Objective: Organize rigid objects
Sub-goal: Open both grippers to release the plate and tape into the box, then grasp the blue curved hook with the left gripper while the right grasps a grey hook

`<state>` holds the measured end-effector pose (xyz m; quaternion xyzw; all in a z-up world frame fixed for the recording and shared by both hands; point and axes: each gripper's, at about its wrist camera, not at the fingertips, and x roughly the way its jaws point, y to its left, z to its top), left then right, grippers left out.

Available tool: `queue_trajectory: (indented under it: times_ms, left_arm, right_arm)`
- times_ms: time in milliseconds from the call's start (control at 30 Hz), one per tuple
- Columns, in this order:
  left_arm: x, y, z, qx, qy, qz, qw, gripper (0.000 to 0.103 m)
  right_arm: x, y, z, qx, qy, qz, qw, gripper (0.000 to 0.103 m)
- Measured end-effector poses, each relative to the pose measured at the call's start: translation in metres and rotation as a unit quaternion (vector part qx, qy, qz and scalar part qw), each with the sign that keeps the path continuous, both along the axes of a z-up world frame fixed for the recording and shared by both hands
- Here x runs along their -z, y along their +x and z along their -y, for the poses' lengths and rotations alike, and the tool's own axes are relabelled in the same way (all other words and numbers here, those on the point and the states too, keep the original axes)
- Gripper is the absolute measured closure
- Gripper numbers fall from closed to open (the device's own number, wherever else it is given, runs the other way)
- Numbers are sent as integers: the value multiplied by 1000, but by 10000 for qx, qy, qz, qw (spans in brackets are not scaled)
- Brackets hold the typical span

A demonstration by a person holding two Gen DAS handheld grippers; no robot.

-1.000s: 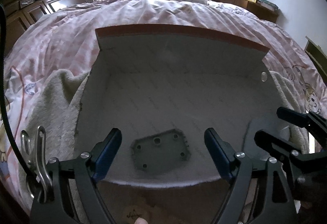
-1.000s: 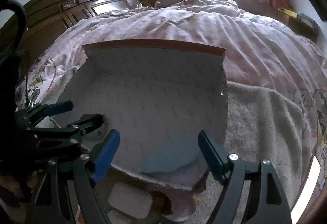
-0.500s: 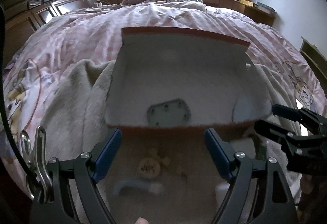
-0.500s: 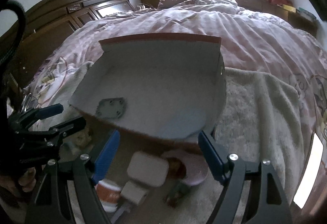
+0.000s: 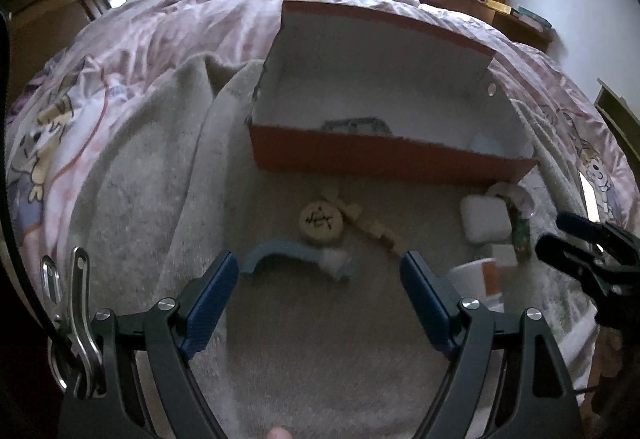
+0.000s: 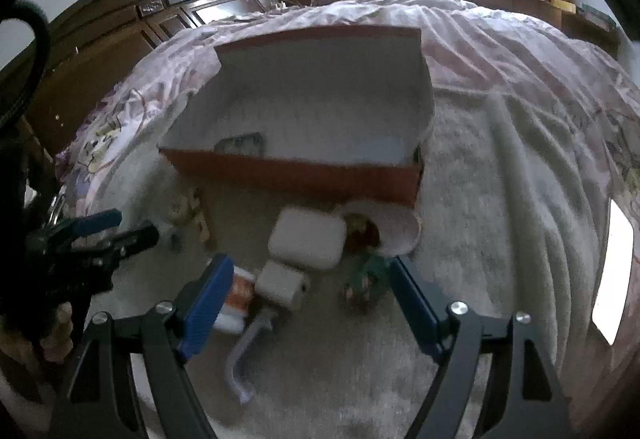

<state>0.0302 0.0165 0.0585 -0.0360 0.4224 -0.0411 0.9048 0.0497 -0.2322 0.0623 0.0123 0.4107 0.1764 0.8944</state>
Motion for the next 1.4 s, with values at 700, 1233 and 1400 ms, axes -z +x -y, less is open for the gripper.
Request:
queue_trajectory:
  times_ms: [700,1233,1400]
  left_arm:
    - [36,17,-1,17,392,-115,9992,18]
    - [37,6,-1,-144,337,79,9993,26]
    - [35,-3,-1,-95,272,96,9995,26]
  right_arm:
    - [41,-25,5,-13,-6,-469,9989,19]
    - [45,-28,-4,-62,-23,-602,9982,19]
    - [46,-34,-19,-270,-112,-633,9976,19]
